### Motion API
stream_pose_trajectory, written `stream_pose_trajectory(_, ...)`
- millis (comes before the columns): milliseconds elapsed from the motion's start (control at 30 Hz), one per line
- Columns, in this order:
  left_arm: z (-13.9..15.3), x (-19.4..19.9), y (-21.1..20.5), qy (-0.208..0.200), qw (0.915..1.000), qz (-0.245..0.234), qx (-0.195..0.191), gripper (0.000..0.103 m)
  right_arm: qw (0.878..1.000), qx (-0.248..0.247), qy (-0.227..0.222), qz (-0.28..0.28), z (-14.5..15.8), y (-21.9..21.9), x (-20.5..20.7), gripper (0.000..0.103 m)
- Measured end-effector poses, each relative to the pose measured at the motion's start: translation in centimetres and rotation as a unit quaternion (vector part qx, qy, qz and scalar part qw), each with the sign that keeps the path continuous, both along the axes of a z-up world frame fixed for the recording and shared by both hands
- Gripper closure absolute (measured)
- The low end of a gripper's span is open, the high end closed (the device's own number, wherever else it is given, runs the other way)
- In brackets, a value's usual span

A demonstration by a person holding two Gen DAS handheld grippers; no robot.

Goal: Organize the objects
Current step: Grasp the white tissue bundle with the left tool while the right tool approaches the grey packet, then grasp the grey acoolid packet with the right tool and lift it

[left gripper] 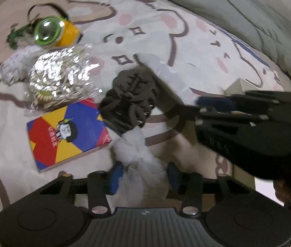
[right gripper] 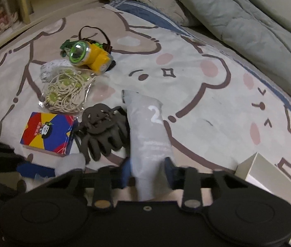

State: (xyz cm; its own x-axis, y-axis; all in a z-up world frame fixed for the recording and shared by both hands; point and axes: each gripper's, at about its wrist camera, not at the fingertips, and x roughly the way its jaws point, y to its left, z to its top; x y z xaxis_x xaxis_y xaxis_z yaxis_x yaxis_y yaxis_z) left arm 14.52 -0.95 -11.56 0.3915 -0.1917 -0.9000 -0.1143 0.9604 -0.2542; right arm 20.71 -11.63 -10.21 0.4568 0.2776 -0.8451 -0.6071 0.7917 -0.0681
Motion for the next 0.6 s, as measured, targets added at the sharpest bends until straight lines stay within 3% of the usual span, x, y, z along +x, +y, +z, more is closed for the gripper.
stream_pose_trajectory(33,0.2,-0.1,-0.3,-0.004,0.9999,-0.01,0.007,0.063,1.0,0.001,0.0,-0.004,0.0,-0.1,0.1,0.09)
stream_pose_trajectory(100,0.4,-0.3,-0.6,-0.006,0.9997,-0.023,0.012,0.073,1.0,0.002,-0.007,-0.01,0.2,-0.3,0.1,0.093)
stream_pose_trajectory(233,1.0,-0.7,-0.6,-0.013,0.9994,-0.03,0.013,0.081,0.999,0.006,-0.028,-0.018,1.0,-0.6,-0.2,0.098)
stream_pose_trajectory(600,4.7,-1.5,1.3,-0.066,0.9978,-0.006,0.005,0.081,0.993,0.076,-0.053,-0.074,5.3,-3.5,-1.6,0.103)
